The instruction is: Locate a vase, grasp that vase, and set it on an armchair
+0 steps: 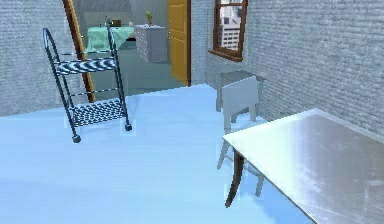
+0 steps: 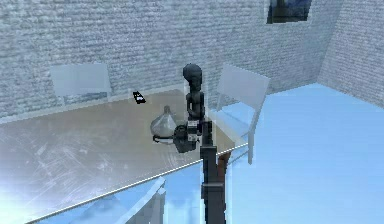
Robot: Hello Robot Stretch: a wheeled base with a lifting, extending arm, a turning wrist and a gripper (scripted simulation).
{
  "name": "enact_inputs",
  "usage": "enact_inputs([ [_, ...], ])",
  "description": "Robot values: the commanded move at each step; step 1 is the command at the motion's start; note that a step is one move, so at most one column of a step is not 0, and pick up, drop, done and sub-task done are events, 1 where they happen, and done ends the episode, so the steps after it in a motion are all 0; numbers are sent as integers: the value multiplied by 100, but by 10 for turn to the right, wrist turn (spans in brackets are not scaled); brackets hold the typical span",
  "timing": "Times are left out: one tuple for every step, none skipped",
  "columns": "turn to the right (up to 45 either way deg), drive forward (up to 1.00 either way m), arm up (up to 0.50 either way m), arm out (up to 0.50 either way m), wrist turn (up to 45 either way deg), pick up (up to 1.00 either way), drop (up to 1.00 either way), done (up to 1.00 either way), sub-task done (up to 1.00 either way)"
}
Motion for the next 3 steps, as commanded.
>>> enact_inputs([
  [0, 0, 26, 0, 0, 0, 0, 0, 0],
  [0, 0, 0, 0, -450, 0, 0, 0, 0],
  [0, 0, 0, 0, -450, 0, 0, 0, 0],
])
